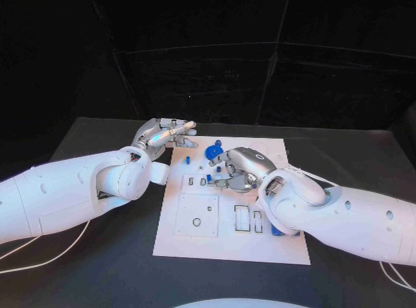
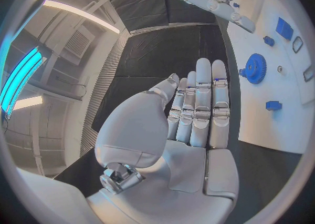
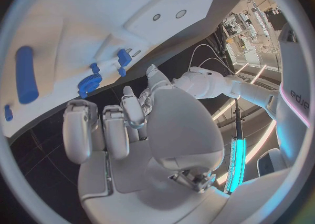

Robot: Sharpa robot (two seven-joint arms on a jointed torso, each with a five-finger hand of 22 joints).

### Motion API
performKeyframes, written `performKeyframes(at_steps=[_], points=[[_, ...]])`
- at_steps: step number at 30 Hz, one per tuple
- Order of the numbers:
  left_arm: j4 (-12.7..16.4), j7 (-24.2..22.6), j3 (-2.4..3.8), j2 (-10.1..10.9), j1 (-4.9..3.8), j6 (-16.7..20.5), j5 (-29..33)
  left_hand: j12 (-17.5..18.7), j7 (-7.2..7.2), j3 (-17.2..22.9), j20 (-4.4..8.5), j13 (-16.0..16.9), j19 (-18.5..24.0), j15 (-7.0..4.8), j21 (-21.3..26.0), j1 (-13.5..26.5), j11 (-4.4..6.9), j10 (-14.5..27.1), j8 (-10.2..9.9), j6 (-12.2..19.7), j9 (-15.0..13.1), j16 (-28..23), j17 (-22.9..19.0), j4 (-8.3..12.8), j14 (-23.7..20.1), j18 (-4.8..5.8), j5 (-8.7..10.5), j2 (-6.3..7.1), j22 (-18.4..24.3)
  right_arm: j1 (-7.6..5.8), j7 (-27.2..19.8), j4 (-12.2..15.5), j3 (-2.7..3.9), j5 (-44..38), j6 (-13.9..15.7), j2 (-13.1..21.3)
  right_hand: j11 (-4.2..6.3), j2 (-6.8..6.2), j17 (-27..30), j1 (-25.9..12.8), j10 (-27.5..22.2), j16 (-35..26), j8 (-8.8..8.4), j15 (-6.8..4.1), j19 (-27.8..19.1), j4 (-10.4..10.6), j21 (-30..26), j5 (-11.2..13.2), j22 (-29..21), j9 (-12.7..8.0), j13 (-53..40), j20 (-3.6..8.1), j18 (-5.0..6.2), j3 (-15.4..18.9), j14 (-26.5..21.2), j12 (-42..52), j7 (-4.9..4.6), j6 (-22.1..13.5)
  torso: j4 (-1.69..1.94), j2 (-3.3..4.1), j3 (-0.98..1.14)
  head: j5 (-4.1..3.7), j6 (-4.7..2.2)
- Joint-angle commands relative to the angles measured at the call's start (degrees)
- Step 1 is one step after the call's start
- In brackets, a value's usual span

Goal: Assemble the parts on the task board

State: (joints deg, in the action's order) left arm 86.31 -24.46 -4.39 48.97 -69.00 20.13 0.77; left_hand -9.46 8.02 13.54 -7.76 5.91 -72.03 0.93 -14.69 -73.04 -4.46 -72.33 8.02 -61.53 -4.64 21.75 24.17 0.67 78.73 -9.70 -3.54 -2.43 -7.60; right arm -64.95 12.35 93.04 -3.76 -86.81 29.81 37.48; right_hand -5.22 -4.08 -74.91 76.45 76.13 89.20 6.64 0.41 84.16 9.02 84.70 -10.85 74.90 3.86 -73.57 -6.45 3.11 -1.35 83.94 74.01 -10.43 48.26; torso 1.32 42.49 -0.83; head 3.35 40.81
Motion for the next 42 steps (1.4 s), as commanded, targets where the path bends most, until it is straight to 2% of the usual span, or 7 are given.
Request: performKeyframes(at_steps=[1,5,9,16,24,30,42], points=[[0.2,6.4,0.05,0.4,-0.1,0.2,-9.4,-2.2,-1.11,-0.6,1.99,1.5,-4.6,-1.85,-3.5,1.7,1.71,-4.2,0.8,-2.2,-0.3,17.5,15.6,-1.2,5.8,-0.88,-0.04,0.24,-2.0,-1.45,-9.5,1.2,0.27,7.8,0.9,2.3,-0.07,0.36,-13.1,1.3,0.0,-0.3,0.28,0.44,-0.2,-0.1,-0.2,0.0,2.4,0.2,0.0,-0.39,-0.48,0.1,5.6,0.2,0.13,0.0,0.0,-0.13,0.08,-0.14,-0.29],[0.7,13.8,0.06,1.2,-0.14,-0.8,-16.5,-8.6,-3.02,-3.8,4.52,7.2,-10.7,-3.84,-16.7,3.6,4.04,-8.4,1.6,-3.9,-1.1,52.6,49.4,-2.4,9.5,0.4,-0.15,2.83,-13.2,-3.47,-11.7,2.4,0.41,14.4,-3.6,5.9,0.23,1.19,-12.8,2.6,-0.1,-0.4,1.21,0.2,-0.3,-0.5,-0.4,-0.7,2.2,0.4,0.1,-0.23,-0.43,-0.1,5.5,0.2,0.47,1.3,-0.11,-0.57,0.33,0.09,-0.38],[1.1,23.7,0.07,1.9,-1.0,-6.4,-25.7,-18.8,-3.26,-6.4,6.04,16.7,-15.1,-4.49,-52.6,4.6,4.79,-7.4,1.9,-3.6,-2.5,67.9,65.4,-3.8,11.2,5.4,0.07,2.68,-53.2,-5.17,-12.2,2.9,1.48,17.5,-7.1,9.0,0.29,1.44,-12.4,2.9,-0.2,-0.7,1.33,0.15,-0.4,-0.6,-0.5,-0.9,1.9,0.4,0.2,-0.18,-0.37,-0.1,5.4,0.1,0.52,1.4,-0.47,-0.92,0.52,0.53,-0.45],[1.3,35.8,0.06,1.5,-3.2,-13.3,-39.5,-34.1,-2.58,-10.6,5.57,32.7,-13.7,-3.94,-61.9,7.3,3.96,0.2,2.8,-1.3,-5.8,68.3,65.8,-7.7,11.3,6.43,-0.1,0.38,-63.5,-7.0,-11.9,1.3,2.16,21.4,-8.1,11.9,0.43,1.93,-12.3,3.0,0.1,-0.7,1.76,0.02,-0.4,-0.4,-0.5,-1.3,1.9,0.4,0.0,-0.06,-0.38,0.0,5.3,0.4,0.67,2.0,-0.6,-1.58,0.87,0.9,-0.18],[-0.4,48.1,-0.27,-1.9,-5.86,-19.0,-51.1,-56.4,-4.14,-15.7,5.75,55.9,-14.1,-4.68,-65.8,9.4,4.85,-4.6,9.0,-1.4,-13.5,68.3,65.8,-11.4,11.3,6.82,-0.05,-0.89,-68.4,-7.78,-11.3,-1.6,2.34,23.2,-8.5,12.7,0.52,1.99,-12.1,3.1,0.3,-0.8,1.95,-0.06,-0.4,-0.5,-0.5,-1.7,1.9,0.4,-0.2,0.01,-0.37,0.1,5.3,0.5,0.76,2.2,-0.66,-2.0,0.99,1.05,0.07],[-2.4,54.0,-3.43,-5.9,-9.15,-22.6,-56.5,-58.5,-4.27,-18.8,5.67,58.4,-13.9,-4.87,-66.5,9.2,4.77,-3.6,12.8,1.6,-19.8,68.3,65.8,-13.1,11.3,6.96,0.02,-1.71,-69.5,-7.91,-10.7,-2.7,2.35,23.5,-8.9,12.7,0.56,1.95,-12.1,3.3,0.4,-0.8,2.05,-0.1,-0.4,-0.6,-0.6,-1.7,1.9,0.4,-0.3,0.04,-0.37,0.1,5.3,0.7,0.81,2.3,-0.83,-1.8,1.09,1.37,0.15],[-5.0,58.4,-4.49,-10.7,-10.27,-23.1,-57.9,-59.9,-4.57,-22.3,5.73,60.3,-14.1,-5.07,-67.5,9.2,5.08,-3.9,16.8,4.0,-26.8,68.3,65.8,-15.1,11.3,7.16,0.07,-2.44,-70.9,-7.94,-10.0,-3.4,2.35,23.6,-9.3,12.3,0.57,1.95,-12.0,3.3,0.4,-0.9,2.08,-0.1,-0.5,-0.6,-0.6,-1.7,1.8,0.4,-0.3,0.05,-0.36,0.1,5.3,0.7,0.81,2.3,-0.56,-1.71,0.97,1.25,0.28]])
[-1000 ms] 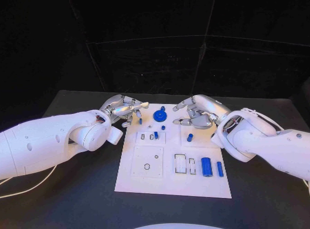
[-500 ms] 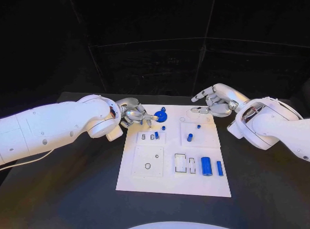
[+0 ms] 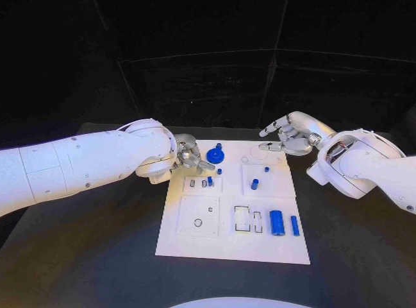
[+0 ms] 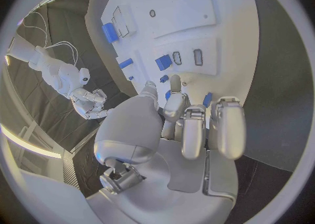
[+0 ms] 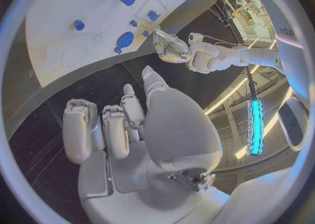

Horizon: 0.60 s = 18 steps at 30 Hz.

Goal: Assemble the parts on the task board

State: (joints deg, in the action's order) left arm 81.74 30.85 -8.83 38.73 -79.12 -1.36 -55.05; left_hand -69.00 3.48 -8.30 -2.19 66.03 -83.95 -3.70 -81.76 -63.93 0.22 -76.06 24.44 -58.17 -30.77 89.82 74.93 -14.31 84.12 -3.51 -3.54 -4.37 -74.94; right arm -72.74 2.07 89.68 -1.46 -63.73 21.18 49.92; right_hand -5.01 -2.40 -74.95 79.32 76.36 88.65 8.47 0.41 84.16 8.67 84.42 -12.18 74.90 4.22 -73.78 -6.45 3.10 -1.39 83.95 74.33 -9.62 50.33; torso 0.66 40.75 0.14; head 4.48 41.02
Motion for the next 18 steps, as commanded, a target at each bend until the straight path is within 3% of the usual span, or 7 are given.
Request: performKeyframes(at_steps=[1,13,18], points=[[-0.6,3.2,-0.1,-0.7,-0.17,-1.6,-2.1,-0.3,-0.04,-0.5,0.17,0.2,-2.1,-0.45,-0.4,0.1,0.4,-0.2,0.4,0.6,-0.8,0.2,15.1,-0.1,5.9,0.98,0.07,-0.49,-3.5,-0.15,0.4,-0.1,0.05,0.5,-0.8,-0.2,0.35,0.27,-12.0,0.4,0.2,-0.3,0.24,-0.1,-0.5,-0.2,-0.3,-0.4,1.8,0.1,-0.1,0.05,-0.35,0.2,5.3,0.4,0.01,0.3,0.1,0.02,-0.01,0.12,0.12],[-1.6,3.7,-0.39,-3.2,-0.24,-3.5,-2.6,-0.8,-0.13,-1.8,0.21,0.8,-2.3,-0.5,-0.9,0.4,0.47,-0.5,1.3,1.3,-2.8,0.2,15.1,-0.9,5.9,1.11,0.26,-0.49,-4.3,-0.15,0.7,-0.8,0.05,0.5,-1.2,-1.1,0.38,0.32,-11.8,0.5,0.2,-0.4,0.32,-0.13,-0.5,-0.2,-0.3,-0.5,1.8,0.1,0.0,0.07,-0.35,0.2,5.2,0.3,0.04,0.4,0.02,0.08,-0.07,0.38,0.45],[-1.8,3.9,-0.82,-3.6,-0.25,-4.6,-3.8,-0.9,-0.17,-2.0,0.23,1.0,-2.4,-0.52,-1.1,0.2,0.51,-0.6,1.5,1.5,-3.3,0.2,15.1,-0.9,5.9,1.17,0.28,-0.48,-4.6,-0.15,1.0,-1.0,0.05,0.5,-1.4,-1.2,0.42,0.42,-11.8,0.6,0.2,-0.5,0.43,-0.18,-0.5,-0.2,-0.3,-0.7,1.8,0.1,0.0,0.12,-0.34,0.2,5.2,0.3,0.08,0.5,0.04,0.04,-0.14,0.37,0.65]])
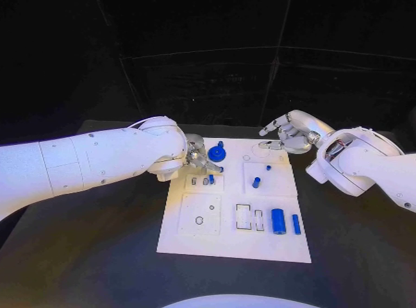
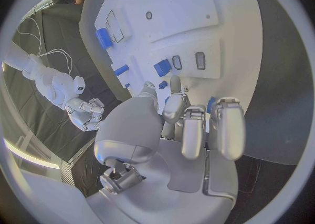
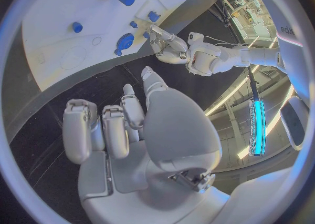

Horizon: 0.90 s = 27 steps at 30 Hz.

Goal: Assemble the parts on the task board

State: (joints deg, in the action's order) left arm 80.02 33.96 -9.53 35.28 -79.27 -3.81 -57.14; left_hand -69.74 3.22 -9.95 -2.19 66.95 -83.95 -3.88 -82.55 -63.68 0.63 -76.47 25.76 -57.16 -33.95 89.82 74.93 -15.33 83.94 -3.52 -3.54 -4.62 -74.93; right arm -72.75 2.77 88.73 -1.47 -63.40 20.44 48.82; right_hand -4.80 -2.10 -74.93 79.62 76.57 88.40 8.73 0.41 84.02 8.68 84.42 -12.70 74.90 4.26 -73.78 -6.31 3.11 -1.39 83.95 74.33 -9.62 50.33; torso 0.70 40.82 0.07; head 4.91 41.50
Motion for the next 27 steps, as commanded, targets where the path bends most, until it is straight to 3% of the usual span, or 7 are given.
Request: performKeyframes(at_steps=[1,13,27], points=[[-0.2,0.8,-0.22,-0.3,-0.09,-2.4,-1.8,-0.2,0.08,-0.4,0.23,0.1,-2.4,-0.34,-0.3,-0.2,0.1,-0.2,0.3,0.5,-0.3,0.2,15.1,0.2,6.1,1.18,0.28,-0.26,-4.6,-0.14,0.3,-0.1,0.05,0.2,-0.7,-0.1,0.22,0.11,-11.8,0.3,0.0,-0.2,0.17,-0.17,-0.4,-0.2,-0.3,-0.2,1.8,0.0,0.0,-0.02,-0.34,0.2,5.2,0.3,0.08,0.5,-0.02,-0.01,-0.06,-0.1,0.24],[-1.1,0.9,-0.83,-1.5,-0.06,-3.8,-2.3,0.0,0.06,-0.4,0.24,0.0,-2.3,-0.36,-0.2,-1.1,0.12,0.0,0.6,0.8,-1.2,0.2,15.1,0.7,6.1,1.16,0.26,-0.57,-4.6,-0.13,0.4,-0.5,0.04,0.6,-1.3,-0.7,0.23,0.15,-11.7,0.3,0.0,-0.2,0.22,-0.19,-0.4,-0.2,-0.3,-0.4,1.8,0.0,0.0,0.01,-0.34,0.3,5.2,0.3,0.1,0.5,0.03,-0.01,0.0,-0.21,0.61],[-0.7,0.6,-0.9,-1.4,-0.01,-2.7,-2.3,-0.1,0.06,-0.5,0.24,0.1,-2.4,-0.36,-0.4,-1.2,0.12,-0.1,0.6,0.9,-1.4,0.2,15.1,0.8,6.1,1.21,0.26,-0.59,-4.8,-0.12,0.3,-1.3,0.03,0.6,-1.9,-1.5,0.25,0.22,-11.7,0.4,0.0,-0.2,0.27,-0.21,-0.5,-0.2,-0.5,-0.5,1.5,0.0,0.1,0.03,-0.28,0.3,5.2,0.3,0.11,0.5,0.14,-0.09,-0.03,-0.45,0.94]])
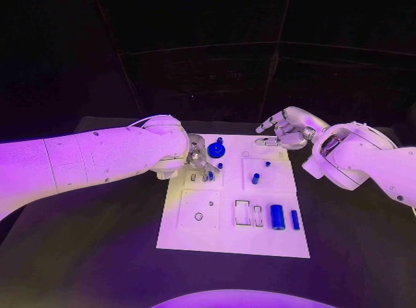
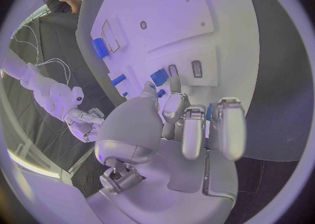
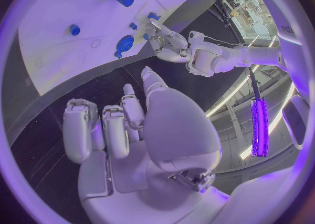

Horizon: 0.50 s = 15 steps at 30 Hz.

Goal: Assemble the parts on the task board

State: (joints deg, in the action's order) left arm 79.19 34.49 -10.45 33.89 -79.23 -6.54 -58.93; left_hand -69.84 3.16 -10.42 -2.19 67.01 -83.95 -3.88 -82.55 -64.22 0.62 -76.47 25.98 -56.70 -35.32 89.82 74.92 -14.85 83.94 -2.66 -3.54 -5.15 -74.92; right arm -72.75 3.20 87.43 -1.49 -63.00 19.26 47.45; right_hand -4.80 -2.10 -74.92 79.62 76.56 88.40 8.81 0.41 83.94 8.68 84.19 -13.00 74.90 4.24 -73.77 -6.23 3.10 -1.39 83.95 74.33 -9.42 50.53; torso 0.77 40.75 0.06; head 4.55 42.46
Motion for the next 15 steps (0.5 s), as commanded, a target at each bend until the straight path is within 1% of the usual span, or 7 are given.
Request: performKeyframes(at_steps=[1,4,7,8,12,15], points=[[0.2,0.1,0.01,0.0,-0.06,0.0,-0.5,0.0,0.12,0.0,0.24,0.1,-2.4,-0.36,-0.4,-0.7,0.13,-0.1,0.4,0.4,-0.1,0.2,15.1,0.3,6.1,0.36,0.26,-0.05,-4.8,-0.12,-0.1,-0.1,0.04,0.2,-0.8,-0.2,0.25,0.22,-11.8,0.4,0.0,-0.2,0.2,-0.21,-0.4,-0.2,-0.3,-0.2,1.5,0.1,0.1,-0.06,-0.27,0.3,5.2,0.3,-0.09,0.3,0.05,-0.01,0.01,-0.03,-0.02],[0.2,0.0,0.01,-0.1,-0.05,-0.2,-0.6,0.0,0.09,-0.1,0.24,0.1,-2.4,-0.37,-0.4,-0.9,0.15,-0.1,0.5,0.4,-0.3,0.2,15.1,0.5,6.1,0.37,0.26,-0.04,-4.9,-0.12,-0.1,-0.2,0.04,0.2,-1.0,-0.3,0.25,0.22,-11.8,0.4,0.0,-0.2,0.21,-0.21,-0.5,-0.2,-0.3,-0.2,1.4,0.1,0.1,-0.05,-0.26,0.3,5.2,0.3,-0.09,0.3,0.03,-0.02,0.05,0.11,-0.02],[0.1,0.0,0.01,-0.3,-0.05,-0.3,-0.6,0.0,0.06,-0.1,0.25,0.1,-2.4,-0.39,-0.5,-1.3,0.18,-0.1,0.6,0.5,-0.7,0.2,15.1,0.8,6.1,0.38,0.26,-0.05,-5.0,-0.12,0.1,-0.2,0.04,0.2,-1.2,-0.3,0.26,0.24,-11.8,0.4,0.0,-0.2,0.22,-0.22,-0.5,-0.2,-0.3,-0.2,1.4,0.1,0.1,-0.05,-0.25,0.3,5.2,0.3,-0.09,0.4,0.05,0.0,-0.01,0.08,-0.03],[0.1,0.0,0.01,-0.3,-0.05,-0.3,-0.6,0.0,0.06,-0.1,0.25,0.1,-2.4,-0.39,-0.5,-1.5,0.18,-0.1,0.7,0.5,-0.8,0.2,15.1,0.9,6.1,0.38,0.25,-0.09,-5.0,-0.12,0.1,-0.2,0.04,0.2,-1.3,-0.3,0.26,0.28,-11.7,0.4,-0.1,-0.2,0.24,-0.22,-0.5,-0.2,-0.3,-0.3,1.3,0.1,0.1,-0.04,-0.24,0.3,5.2,0.2,-0.08,0.4,-0.01,0.0,-0.03,0.11,-0.01],[0.0,0.0,0.01,-0.4,-0.05,-0.4,-0.6,0.1,0.05,-0.1,0.27,0.1,-2.4,-0.41,-0.5,-2.2,0.2,-0.1,0.8,0.7,-1.3,0.2,15.1,1.4,6.1,0.38,0.23,-0.31,-5.0,-0.12,0.3,-0.3,0.04,0.2,-1.6,-0.2,0.27,0.32,-11.7,0.4,-0.1,-0.3,0.26,-0.23,-0.6,-0.2,-0.4,-0.3,1.2,0.1,0.1,-0.04,-0.22,0.3,5.2,0.2,-0.08,0.4,-0.19,-0.04,0.04,0.15,0.1],[0.1,0.0,0.01,-0.4,-0.05,-0.5,-0.6,0.1,0.05,0.0,0.27,0.1,-2.4,-0.41,-0.5,-2.3,0.2,-0.1,0.8,0.7,-1.4,0.2,15.1,1.5,6.1,0.37,0.23,-0.38,-5.0,-0.12,0.3,-0.4,0.04,0.2,-1.9,-0.3,0.26,0.36,-11.6,0.3,-0.1,-0.3,0.27,-0.24,-0.7,-0.1,-0.5,-0.4,0.9,0.0,0.2,-0.02,-0.16,0.3,5.2,0.2,-0.08,0.4,-0.11,0.03,0.0,0.02,0.04]])
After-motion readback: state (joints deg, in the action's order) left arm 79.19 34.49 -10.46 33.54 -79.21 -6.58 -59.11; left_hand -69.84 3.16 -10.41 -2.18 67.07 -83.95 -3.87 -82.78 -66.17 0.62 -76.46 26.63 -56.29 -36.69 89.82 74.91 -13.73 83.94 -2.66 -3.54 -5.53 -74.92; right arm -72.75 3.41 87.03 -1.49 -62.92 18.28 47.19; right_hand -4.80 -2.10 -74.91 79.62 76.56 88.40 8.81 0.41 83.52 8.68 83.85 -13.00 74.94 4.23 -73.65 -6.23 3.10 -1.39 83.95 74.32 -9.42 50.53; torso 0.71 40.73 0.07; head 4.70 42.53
